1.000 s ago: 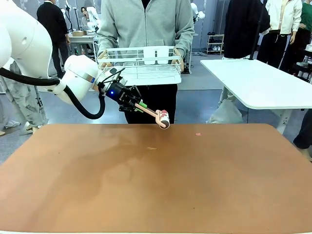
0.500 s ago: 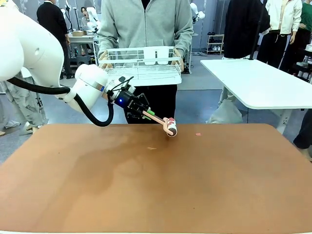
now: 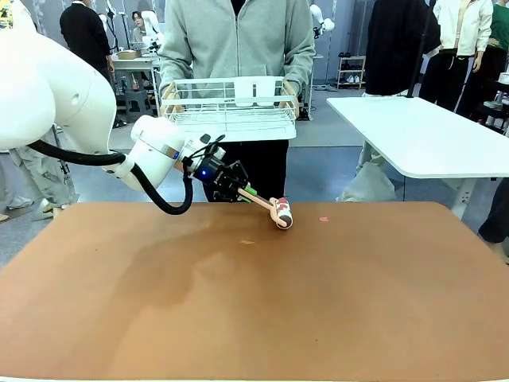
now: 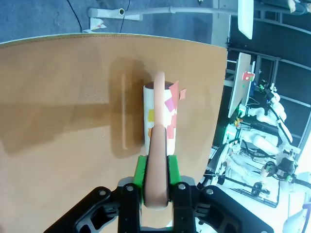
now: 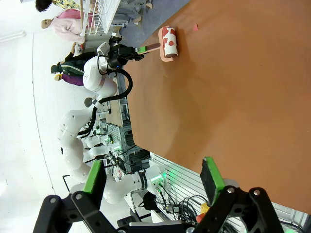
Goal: Clean the table.
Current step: Clean the table with the Lint Roller when the human lifts the Dish drying rack.
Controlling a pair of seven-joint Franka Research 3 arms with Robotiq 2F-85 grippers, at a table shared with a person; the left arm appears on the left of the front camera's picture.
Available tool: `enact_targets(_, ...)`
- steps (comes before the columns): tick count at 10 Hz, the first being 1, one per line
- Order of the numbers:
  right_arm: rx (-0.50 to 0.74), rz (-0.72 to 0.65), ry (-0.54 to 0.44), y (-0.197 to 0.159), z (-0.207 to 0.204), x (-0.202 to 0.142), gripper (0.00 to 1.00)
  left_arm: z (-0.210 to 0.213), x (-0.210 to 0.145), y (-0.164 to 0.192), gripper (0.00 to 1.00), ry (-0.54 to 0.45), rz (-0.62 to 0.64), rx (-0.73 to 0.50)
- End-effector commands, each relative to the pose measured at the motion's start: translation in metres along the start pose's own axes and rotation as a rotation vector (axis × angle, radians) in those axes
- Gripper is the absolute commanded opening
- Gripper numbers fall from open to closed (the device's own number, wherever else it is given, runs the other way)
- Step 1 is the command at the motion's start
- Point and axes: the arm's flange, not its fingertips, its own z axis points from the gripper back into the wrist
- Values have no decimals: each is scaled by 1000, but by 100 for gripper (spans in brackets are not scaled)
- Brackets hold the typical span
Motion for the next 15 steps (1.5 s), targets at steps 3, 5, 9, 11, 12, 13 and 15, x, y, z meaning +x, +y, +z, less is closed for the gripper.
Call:
enact_targets(3, 7, 11, 3, 2, 2, -2, 100, -9, 17, -10, 22, 18, -9, 16)
enact_targets(5, 7, 11, 3, 2, 2, -2, 100, -32, 17, -22, 22, 46, -38, 54)
enact_targets(9, 7, 11, 3, 2, 2, -2, 100, -73, 7, -41, 22, 35, -46, 68)
enact_targets(11, 7, 11, 3, 2, 2, -2, 100, -91, 0, -47, 22, 41, -43, 74)
enact_targets(12, 7, 11, 3, 2, 2, -2, 100, -97, -2, -50, 22, 57, -39, 70)
enact_targets(13, 7, 11, 3, 2, 2, -2, 100, -107, -3, -55, 22, 66, -32, 50)
enact_targets(15, 7, 11, 3, 2, 2, -2, 100, -118, -6, -59, 22, 70, -33, 45)
